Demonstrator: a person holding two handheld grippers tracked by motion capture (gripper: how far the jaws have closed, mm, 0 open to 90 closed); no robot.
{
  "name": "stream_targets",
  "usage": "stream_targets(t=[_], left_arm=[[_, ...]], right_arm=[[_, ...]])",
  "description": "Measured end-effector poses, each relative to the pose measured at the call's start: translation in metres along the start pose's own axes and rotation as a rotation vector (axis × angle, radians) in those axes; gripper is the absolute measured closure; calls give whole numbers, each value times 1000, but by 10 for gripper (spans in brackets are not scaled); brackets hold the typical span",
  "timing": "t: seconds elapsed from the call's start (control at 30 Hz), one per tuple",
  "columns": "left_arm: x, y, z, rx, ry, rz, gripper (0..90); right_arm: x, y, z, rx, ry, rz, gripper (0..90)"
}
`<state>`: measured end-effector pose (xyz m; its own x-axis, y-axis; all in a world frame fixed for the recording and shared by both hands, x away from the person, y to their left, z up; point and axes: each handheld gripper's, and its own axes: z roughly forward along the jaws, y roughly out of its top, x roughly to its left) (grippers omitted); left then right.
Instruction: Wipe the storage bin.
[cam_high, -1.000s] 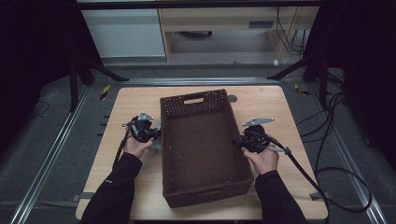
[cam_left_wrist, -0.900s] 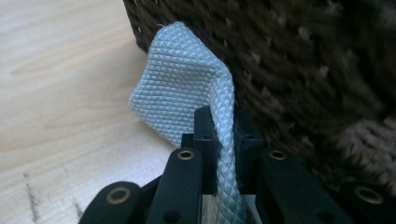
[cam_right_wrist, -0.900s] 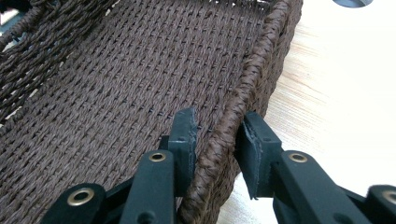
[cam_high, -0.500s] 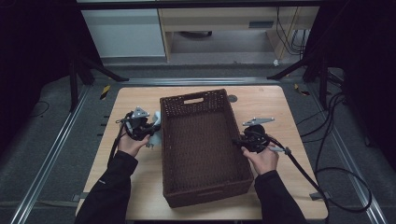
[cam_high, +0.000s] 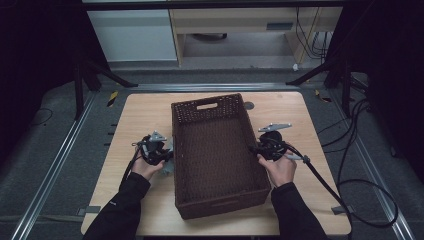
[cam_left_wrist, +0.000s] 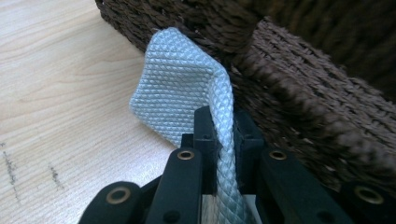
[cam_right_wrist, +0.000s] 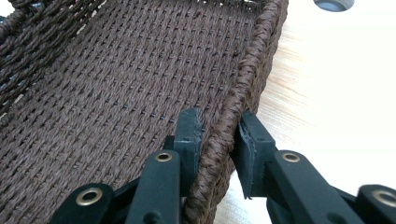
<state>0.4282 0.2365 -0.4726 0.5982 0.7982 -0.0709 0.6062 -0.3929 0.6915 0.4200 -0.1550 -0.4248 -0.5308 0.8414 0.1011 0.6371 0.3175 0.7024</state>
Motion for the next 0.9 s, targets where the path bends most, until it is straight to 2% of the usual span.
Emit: stream_targets(t=[0.03, 0.07, 0.1, 0.13, 0.3, 0.37, 0.43, 0.53, 0.63, 0.67, 0.77, 0.9], left_arm=[[0, 0, 0, 0, 0, 0, 819], [0, 2, -3, -15, 4, -2, 819], [1, 9, -13, -53, 10, -2, 819], [1, 9, -13, -53, 10, -2, 819], [-1, 28, -48, -170, 20, 12, 819], [-2, 30, -50, -177, 21, 17, 819], [-4, 29, -51, -160, 23, 35, 819], [-6, 24, -48, -140, 19, 40, 819], [-9, 11, -38, -93, 9, 41, 819], [-9, 11, -38, -93, 9, 41, 819], [-12, -3, -30, -53, -2, 41, 819], [-16, -21, -17, 18, -16, 35, 819]], right_arm=[[0, 1, 1, 1, -3, 2, 726], [0, 1, 1, 1, -3, 2, 726], [-1, 2, 2, 0, -6, 4, 726], [-1, 2, 2, 0, -6, 4, 726], [-4, 5, 4, 0, -3, 5, 718], [-4, 5, 4, 0, -2, 5, 713], [-4, 4, 4, -4, -8, 5, 684], [-5, 5, 2, -22, -16, -4, 648], [-6, 7, -6, -53, -5, 0, 598], [-6, 7, -6, -53, -5, 0, 598], [-4, 6, -12, -42, -2, -23, 583], [0, -1, -15, -25, 15, -38, 570]])
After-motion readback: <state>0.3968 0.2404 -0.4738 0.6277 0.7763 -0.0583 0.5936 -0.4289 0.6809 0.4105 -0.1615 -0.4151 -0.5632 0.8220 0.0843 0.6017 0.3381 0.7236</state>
